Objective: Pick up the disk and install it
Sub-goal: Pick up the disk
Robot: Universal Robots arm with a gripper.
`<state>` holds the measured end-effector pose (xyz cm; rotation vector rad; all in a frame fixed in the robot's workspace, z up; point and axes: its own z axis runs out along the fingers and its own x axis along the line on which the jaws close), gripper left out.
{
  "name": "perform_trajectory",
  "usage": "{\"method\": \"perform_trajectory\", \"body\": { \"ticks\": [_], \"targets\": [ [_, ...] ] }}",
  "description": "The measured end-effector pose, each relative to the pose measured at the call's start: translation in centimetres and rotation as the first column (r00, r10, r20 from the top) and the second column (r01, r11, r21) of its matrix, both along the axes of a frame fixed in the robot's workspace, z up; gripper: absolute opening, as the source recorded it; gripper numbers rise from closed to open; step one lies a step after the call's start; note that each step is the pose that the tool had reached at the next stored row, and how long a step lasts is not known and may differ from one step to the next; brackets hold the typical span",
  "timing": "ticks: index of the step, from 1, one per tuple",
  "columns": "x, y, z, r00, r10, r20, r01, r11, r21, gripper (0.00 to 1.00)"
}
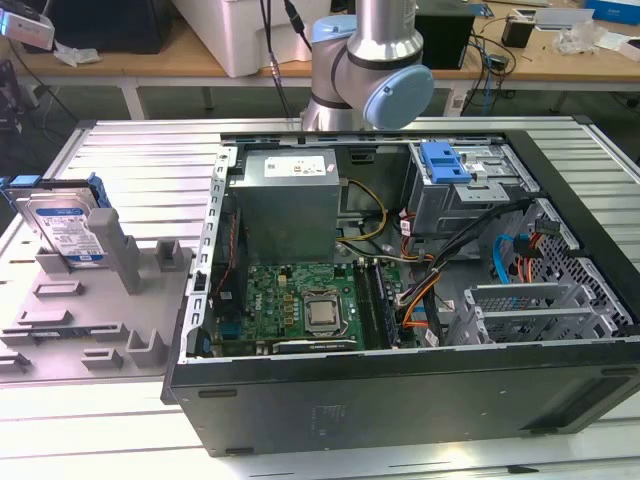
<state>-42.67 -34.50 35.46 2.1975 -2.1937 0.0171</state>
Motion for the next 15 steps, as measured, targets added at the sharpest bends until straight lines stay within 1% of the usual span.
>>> {"method": "perform_trajectory", "body": {
  "ticks": [2, 6, 8, 10, 15],
  "targets": [
    [0.4, -0.01, -0.16, 1.0, -0.003, 0.0001, 0.003, 1.0, 0.0001, 0.5],
    [0.4, -0.01, -0.67, 1.0, -0.008, 0.0001, 0.008, 1.0, 0.0, 0.5],
    [0.4, -0.01, -1.04, 1.0, -0.008, 0.0, 0.008, 1.0, 0.0001, 0.5],
    [0.3, -0.01, -1.24, 1.0, -0.008, 0.0001, 0.008, 1.0, 0.0001, 0.5],
    [0.0, 0.16, -1.61, 1.0, -0.008, 0.0001, 0.008, 1.0, 0.0001, 0.5]
  ]
}}
